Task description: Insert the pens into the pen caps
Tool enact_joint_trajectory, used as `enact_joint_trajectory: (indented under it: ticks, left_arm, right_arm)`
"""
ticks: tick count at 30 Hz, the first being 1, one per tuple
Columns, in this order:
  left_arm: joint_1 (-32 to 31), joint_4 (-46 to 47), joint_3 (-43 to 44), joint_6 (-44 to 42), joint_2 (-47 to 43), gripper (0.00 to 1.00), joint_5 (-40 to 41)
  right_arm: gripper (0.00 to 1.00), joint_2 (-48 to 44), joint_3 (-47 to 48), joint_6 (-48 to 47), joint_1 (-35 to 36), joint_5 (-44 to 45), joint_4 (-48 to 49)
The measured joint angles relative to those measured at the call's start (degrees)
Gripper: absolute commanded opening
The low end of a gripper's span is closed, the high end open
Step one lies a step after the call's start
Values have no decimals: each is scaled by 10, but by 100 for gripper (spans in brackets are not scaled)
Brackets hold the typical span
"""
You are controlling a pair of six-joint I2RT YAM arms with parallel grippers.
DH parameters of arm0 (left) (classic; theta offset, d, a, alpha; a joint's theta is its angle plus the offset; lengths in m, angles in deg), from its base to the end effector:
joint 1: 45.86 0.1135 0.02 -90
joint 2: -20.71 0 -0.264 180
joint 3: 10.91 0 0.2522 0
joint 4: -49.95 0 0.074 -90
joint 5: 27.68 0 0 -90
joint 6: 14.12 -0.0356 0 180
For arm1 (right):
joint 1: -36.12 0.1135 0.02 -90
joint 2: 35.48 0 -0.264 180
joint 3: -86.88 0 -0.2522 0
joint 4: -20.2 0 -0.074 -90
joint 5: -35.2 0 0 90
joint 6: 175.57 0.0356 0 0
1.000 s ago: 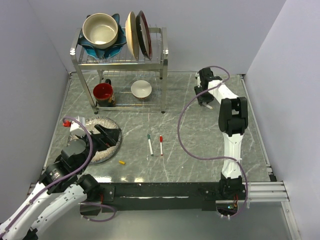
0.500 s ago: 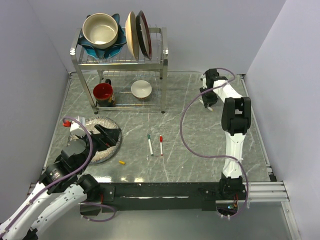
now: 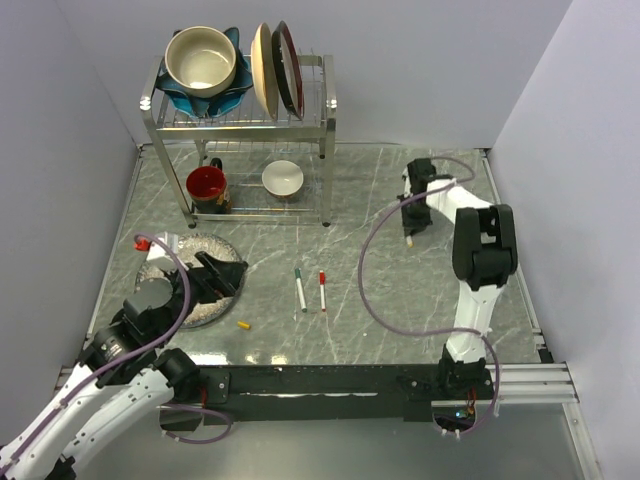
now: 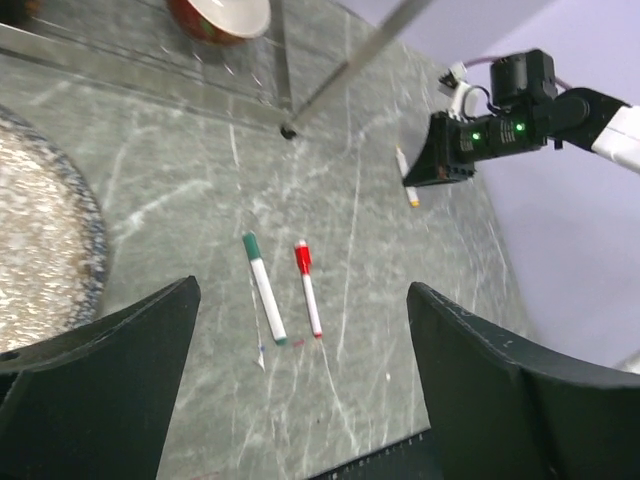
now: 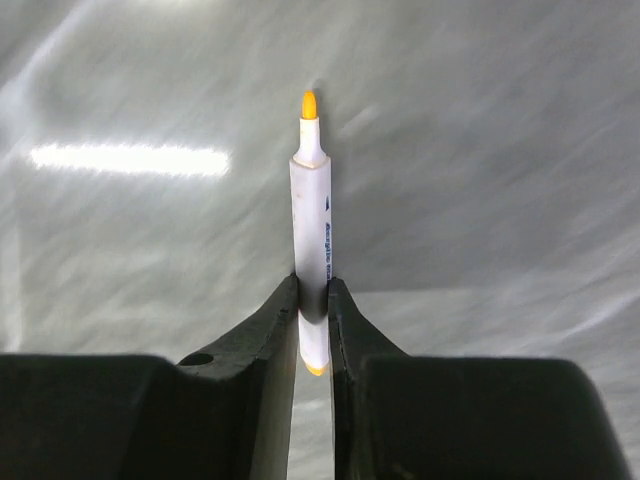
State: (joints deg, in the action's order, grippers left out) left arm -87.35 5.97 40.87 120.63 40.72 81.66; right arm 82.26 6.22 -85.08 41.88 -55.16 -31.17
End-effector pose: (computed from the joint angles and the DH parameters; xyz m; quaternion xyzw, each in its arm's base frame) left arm 0.0764 -0.0518 0.3139 -0.1273 0.7639 -0.3277 0.5412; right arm 0.4179 0.0424 0.1647 -0.0458 0.9834 0.0127 0.1752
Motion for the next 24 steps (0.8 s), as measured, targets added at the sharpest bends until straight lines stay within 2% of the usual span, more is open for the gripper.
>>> enact_joint_trajectory:
  ticks: [6, 12, 18, 24]
  left_arm:
    - [0, 30, -2, -1, 56, 85, -70]
    - [0, 104, -27, 24, 133, 81, -144]
    - [0, 188, -31, 47, 225, 77, -178]
    - [0, 272, -31, 70, 323, 75, -201]
  right_arm:
    - [0, -131, -190, 82, 73, -34, 72]
    - [0, -271, -354, 165, 179, -52, 164]
    - [0, -394, -415, 221, 319, -43, 238]
    - [0, -482, -437, 270, 403, -31, 293]
